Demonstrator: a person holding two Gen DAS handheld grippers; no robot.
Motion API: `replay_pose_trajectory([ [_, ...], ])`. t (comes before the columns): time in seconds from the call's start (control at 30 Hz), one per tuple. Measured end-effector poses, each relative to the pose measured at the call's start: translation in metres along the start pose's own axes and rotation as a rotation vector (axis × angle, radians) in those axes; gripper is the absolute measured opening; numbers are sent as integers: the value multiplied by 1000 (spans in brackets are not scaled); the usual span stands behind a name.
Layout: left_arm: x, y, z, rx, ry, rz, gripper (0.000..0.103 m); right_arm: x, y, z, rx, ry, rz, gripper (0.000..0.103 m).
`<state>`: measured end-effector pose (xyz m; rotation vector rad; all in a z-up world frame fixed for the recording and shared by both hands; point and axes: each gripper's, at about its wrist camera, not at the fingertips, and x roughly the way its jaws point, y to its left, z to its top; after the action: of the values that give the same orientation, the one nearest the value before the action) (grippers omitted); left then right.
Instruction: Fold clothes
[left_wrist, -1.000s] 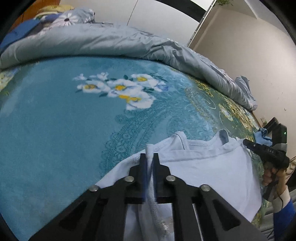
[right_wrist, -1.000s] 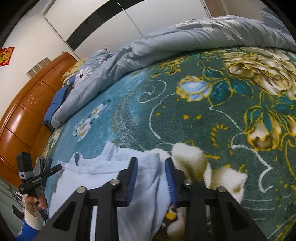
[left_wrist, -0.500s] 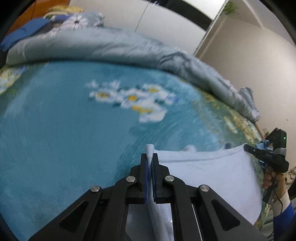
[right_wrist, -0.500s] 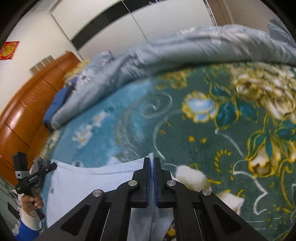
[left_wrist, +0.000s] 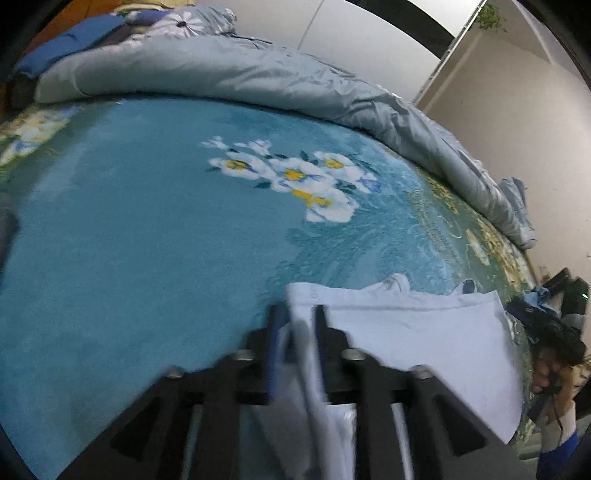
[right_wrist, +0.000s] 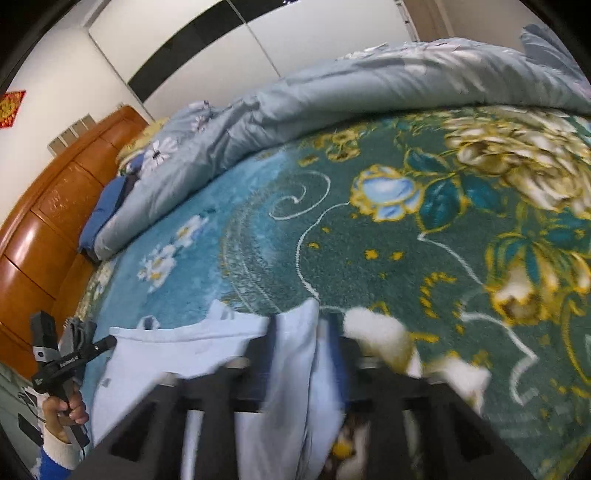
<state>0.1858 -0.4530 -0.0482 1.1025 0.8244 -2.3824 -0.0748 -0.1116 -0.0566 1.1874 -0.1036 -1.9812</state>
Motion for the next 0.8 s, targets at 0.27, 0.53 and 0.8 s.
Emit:
replay_pose_trajectory([
  [0.27, -48, -32, -39, 1, -52, -33, 67, -48, -10, -63, 54, 59, 86, 50],
  [0.53, -28, -123, -89, 33, 51, -275, 67, -45, -5, -97, 94, 92, 162, 52],
  [0.8, 12, -140, -113, -28, 125, -273, 4, -37, -20, -98, 224, 80, 277, 49],
])
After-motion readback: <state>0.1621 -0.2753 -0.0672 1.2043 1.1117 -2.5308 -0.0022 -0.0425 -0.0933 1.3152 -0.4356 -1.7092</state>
